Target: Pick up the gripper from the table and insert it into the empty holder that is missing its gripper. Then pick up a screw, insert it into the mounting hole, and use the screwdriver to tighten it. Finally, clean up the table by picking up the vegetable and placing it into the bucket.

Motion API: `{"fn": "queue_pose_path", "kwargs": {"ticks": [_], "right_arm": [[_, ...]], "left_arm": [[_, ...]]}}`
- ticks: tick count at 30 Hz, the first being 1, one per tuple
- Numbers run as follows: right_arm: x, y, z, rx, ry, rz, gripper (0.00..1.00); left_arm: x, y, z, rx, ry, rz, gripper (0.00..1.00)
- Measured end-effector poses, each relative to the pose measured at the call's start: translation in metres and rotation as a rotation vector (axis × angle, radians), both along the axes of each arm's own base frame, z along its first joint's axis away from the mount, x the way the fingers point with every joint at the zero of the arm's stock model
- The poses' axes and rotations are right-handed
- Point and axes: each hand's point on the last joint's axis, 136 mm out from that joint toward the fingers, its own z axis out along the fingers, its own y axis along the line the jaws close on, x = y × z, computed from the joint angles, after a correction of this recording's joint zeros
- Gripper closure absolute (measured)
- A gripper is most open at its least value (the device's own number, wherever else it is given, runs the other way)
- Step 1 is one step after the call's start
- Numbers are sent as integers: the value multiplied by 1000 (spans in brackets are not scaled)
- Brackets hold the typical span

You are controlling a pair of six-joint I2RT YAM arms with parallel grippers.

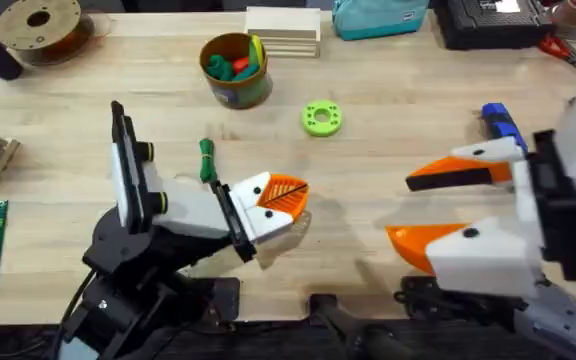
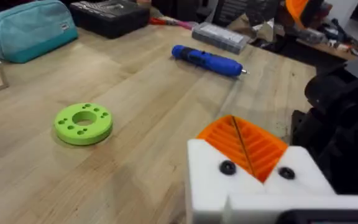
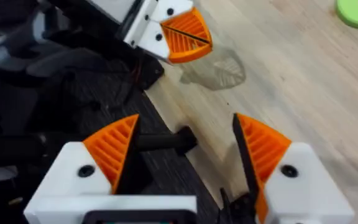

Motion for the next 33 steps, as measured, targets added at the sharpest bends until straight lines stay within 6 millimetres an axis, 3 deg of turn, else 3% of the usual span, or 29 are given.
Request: {"fn": "queue_pose_path", "kwargs": {"ticks": [9, 17, 20, 21, 23, 29, 33], "right_arm": [[0, -1, 1, 11, 12, -35, 107], [45, -25, -12, -112, -22, -289, 106], [68, -48, -21, -191, -23, -430, 106], [89, -71, -31, -256, 0, -564, 105], [103, -90, -39, -296, 34, -655, 105], [136, -150, -66, -401, 141, -850, 105], [146, -187, -88, -490, 202, -873, 105]], "left_arm": [[0, 0, 0, 0, 0, 2, 992], [7, 3, 0, 2, -2, 43, 992], [10, 5, 0, 3, -3, 65, 992], [14, 8, 0, 4, -4, 95, 992], [17, 10, 0, 5, -5, 116, 992], [25, 14, -1, 8, -7, 166, 992], [27, 16, -1, 9, -7, 184, 992]]}}
